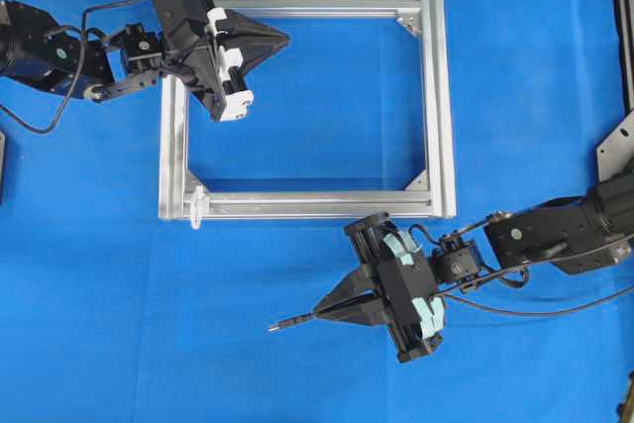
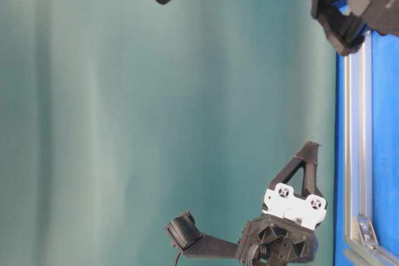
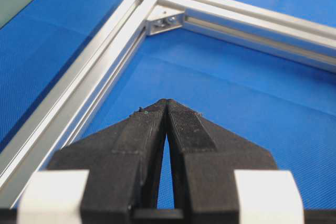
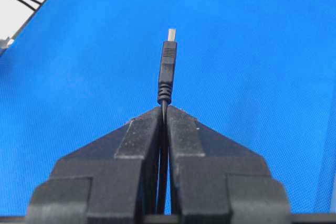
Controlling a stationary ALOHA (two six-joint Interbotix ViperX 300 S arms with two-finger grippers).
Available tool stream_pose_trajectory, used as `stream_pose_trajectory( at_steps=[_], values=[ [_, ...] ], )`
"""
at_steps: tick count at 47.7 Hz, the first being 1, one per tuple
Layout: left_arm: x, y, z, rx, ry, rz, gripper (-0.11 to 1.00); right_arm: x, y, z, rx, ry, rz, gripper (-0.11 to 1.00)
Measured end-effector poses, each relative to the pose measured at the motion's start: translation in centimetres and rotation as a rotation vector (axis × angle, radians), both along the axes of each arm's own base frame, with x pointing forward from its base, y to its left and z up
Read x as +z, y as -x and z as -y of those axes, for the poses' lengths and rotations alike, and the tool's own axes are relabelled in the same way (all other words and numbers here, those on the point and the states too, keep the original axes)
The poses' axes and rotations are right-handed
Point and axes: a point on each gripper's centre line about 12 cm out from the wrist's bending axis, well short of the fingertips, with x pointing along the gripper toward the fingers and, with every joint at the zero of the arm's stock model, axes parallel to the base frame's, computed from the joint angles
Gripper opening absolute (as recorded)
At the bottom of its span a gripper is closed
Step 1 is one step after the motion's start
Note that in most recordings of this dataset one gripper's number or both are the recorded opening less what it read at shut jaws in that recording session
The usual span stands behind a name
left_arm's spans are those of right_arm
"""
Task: Insert the wire through the string loop located on the left side.
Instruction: 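Carry the cable plug with the right gripper toward the white zip-tie loop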
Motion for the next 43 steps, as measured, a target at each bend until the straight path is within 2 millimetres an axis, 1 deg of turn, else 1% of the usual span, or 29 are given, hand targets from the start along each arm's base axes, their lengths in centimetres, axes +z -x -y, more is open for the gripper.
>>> stream_pose_trajectory(
  at_steps=[35,39,43],
  values=[
    [-0.02,0.02,-0.05,0.001,0.001,-0.001,0.0,0.0,0.01,-0.02,0.003,0.003,0.001,0.0],
    [-0.02,0.02,-0.05,0.001,0.001,-0.001,0.0,-0.09,0.05,0.13,0.0,0.004,-0.002,0.0],
    [0.04,0.02,-0.05,0.001,-0.001,0.0,0.0,-0.3,0.09,0.84,-0.016,0.008,-0.009,0.0]
  ],
)
